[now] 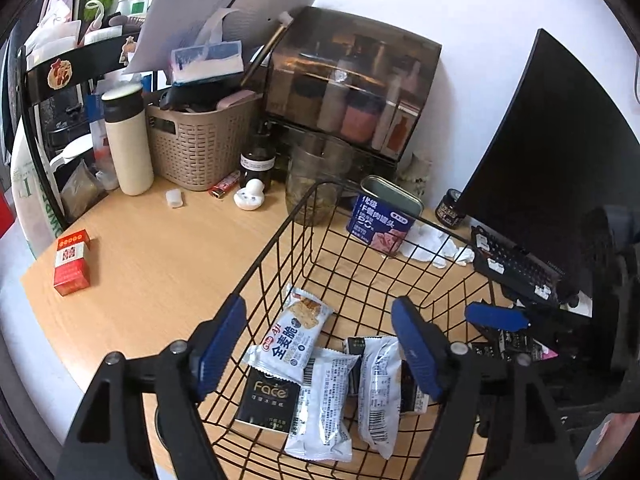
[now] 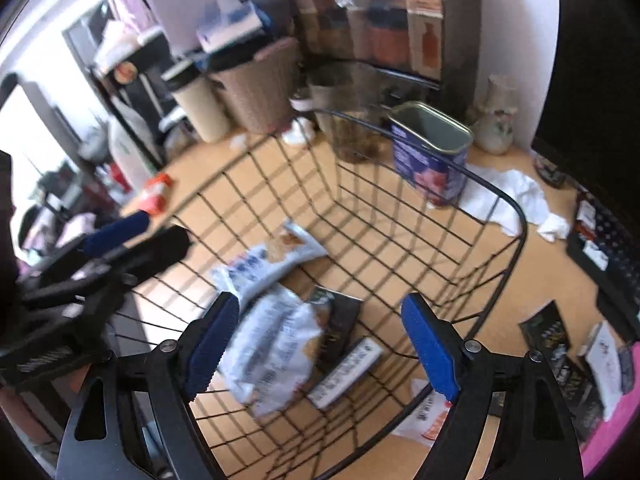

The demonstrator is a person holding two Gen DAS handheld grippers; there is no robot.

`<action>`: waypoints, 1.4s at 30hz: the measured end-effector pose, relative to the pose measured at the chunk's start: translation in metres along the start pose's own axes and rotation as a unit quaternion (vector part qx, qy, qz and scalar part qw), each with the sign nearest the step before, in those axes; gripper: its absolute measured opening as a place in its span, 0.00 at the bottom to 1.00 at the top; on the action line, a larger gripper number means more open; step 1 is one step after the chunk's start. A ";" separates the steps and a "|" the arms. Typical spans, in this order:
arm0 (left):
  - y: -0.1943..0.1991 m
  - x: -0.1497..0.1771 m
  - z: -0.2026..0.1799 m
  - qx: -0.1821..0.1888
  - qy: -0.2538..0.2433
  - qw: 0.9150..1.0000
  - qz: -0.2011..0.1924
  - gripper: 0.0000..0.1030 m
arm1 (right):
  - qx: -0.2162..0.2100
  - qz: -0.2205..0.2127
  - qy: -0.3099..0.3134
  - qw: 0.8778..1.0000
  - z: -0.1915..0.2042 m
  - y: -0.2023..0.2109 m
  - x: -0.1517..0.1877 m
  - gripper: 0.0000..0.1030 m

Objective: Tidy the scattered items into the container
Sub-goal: 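Carry the cracker packet and Face pack into the wire basket and release, then move both grippers back toward the remaining Face packs on the desk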

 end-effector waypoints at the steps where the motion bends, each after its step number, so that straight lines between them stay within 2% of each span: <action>1: 0.001 0.000 -0.002 0.001 -0.003 1.000 0.001 0.76 | 0.012 -0.009 0.005 1.000 -0.001 0.003 -0.001 0.81; 4: 0.006 -0.001 -0.012 0.008 -0.017 1.000 -0.001 0.76 | 0.059 -0.010 0.005 0.998 -0.011 0.008 -0.001 0.81; 9: 0.010 0.001 -0.022 0.008 -0.027 1.000 0.001 0.77 | 0.012 -0.014 -0.003 1.000 -0.012 0.019 0.005 0.81; 13: 0.015 0.004 -0.039 0.023 -0.032 0.999 0.001 0.77 | 0.008 -0.025 0.013 1.000 -0.013 0.037 0.012 0.81; 16: 0.016 0.012 -0.066 0.046 -0.050 0.998 0.009 0.77 | 0.071 -0.031 0.014 0.997 -0.038 0.058 0.022 0.81; 20: 0.014 0.036 -0.121 0.091 -0.085 0.992 0.037 0.78 | 0.110 -0.055 -0.018 0.992 -0.080 0.097 0.040 0.81; 24: 0.010 0.072 -0.185 0.143 -0.125 0.979 0.075 0.79 | 0.183 -0.076 -0.051 0.979 -0.130 0.141 0.075 0.81; 28: 0.003 0.117 -0.243 0.185 -0.176 0.960 0.113 0.79 | 0.238 -0.043 -0.105 0.965 -0.182 0.164 0.126 0.81; 32: -0.022 0.166 -0.265 0.181 -0.190 0.950 0.168 0.79 | 0.292 -0.011 -0.150 0.945 -0.227 0.172 0.183 0.81; 35: -0.038 0.189 -0.261 0.161 -0.179 0.951 0.195 0.79 | 0.324 0.003 -0.169 0.931 -0.250 0.174 0.215 0.81; 39: -0.049 0.202 -0.250 0.134 -0.171 0.953 0.209 0.81 | 0.314 0.015 -0.191 0.930 -0.264 0.168 0.233 0.82; 42: -0.051 0.204 -0.247 0.123 -0.188 0.953 0.202 0.85 | 0.335 0.012 -0.177 0.925 -0.265 0.166 0.234 0.83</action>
Point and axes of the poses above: each gripper's, at about its wrist camera, not at the fingertips, and y roughly against the way its jaws point, z to its left, x to its underside, the point moved 6 cm from there along -y, roughly the way its jaws point, and after that the axes turned 14 degrees about -z, right-handed, at the moved point
